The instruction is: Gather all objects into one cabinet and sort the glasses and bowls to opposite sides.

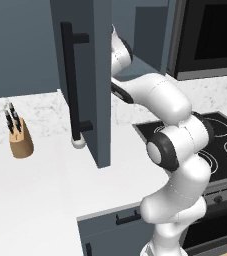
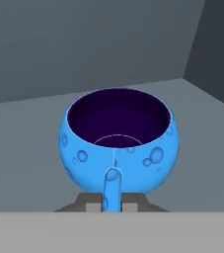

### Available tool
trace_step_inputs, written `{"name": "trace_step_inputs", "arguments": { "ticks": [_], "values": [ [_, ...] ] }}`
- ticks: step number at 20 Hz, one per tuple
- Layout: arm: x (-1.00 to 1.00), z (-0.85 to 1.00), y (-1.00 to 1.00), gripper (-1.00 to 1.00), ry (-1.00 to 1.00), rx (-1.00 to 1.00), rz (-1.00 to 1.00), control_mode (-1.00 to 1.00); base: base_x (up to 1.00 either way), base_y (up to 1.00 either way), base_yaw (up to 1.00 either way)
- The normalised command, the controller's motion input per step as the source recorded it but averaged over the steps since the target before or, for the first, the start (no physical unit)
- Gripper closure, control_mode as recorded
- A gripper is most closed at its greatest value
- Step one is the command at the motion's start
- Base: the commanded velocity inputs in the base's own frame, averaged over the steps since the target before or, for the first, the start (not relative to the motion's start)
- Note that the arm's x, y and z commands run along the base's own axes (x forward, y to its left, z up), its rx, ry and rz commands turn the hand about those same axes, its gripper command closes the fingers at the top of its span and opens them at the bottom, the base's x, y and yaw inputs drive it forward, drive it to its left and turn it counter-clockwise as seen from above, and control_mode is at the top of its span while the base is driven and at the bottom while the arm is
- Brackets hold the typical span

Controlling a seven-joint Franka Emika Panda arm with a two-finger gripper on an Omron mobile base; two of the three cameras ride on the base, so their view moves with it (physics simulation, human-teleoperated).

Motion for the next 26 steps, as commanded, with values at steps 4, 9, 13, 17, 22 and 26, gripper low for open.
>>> {"name": "trace_step_inputs", "arguments": {
  "ticks": [4, 9, 13, 17, 22, 26],
  "values": [
    [0.4, -0.07, -0.06, 1.0, 0.0, 0.0, -0.13, -1.0, 0.0, 0.0, 0.0],
    [0.25, -0.04, -0.08, 1.0, 0.0, 0.01, -0.11, -1.0, 0.0, 0.0, 0.0],
    [-0.1, 0.17, 0.0, 1.0, 0.0, 0.06, -0.05, -1.0, 0.0, 0.0, 0.0],
    [-0.42, 0.34, -0.09, 1.0, 0.0, 0.14, 0.03, -1.0, 0.0, 0.0, 0.0],
    [-0.65, 0.13, -0.39, 1.0, 0.0, 0.12, 0.14, -1.0, 0.0, 0.0, 0.0],
    [-0.81, -0.2, -0.6, 1.0, -0.01, 0.0, 0.21, -1.0, 0.0, 0.0, 0.0]
  ]
}}
